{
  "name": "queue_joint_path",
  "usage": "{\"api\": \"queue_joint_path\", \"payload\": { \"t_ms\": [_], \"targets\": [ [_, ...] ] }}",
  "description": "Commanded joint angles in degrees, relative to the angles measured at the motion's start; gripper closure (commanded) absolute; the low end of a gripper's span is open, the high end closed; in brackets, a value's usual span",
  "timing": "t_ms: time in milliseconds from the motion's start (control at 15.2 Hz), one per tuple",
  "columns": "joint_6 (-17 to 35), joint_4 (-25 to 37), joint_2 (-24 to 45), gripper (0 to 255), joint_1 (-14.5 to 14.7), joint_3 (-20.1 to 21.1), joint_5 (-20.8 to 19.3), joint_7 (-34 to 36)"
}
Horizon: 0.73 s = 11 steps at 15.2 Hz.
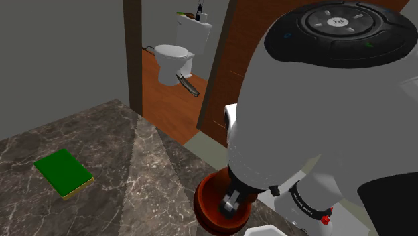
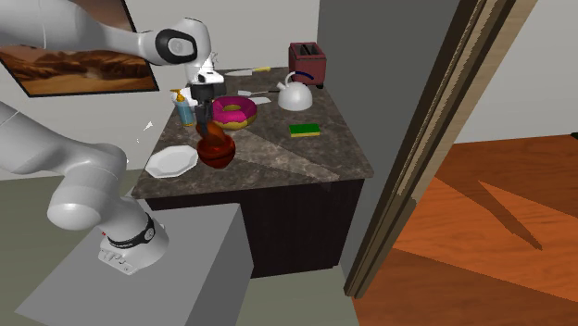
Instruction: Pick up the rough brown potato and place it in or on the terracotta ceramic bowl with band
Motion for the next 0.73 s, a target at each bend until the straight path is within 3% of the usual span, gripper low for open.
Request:
{"api": "queue_joint_path", "payload": {
  "t_ms": [0, 594, 660],
  "targets": [
    [1.6, -1.1, 0.5, 255, -0.1, 0.5, 0.1, 0.4],
    [2.7, -1.9, 0.9, 255, -0.1, 0.9, 0.1, 0.6],
    [2.7, -1.9, 0.9, 0, -0.1, 0.9, 0.1, 0.6]
  ]
}}
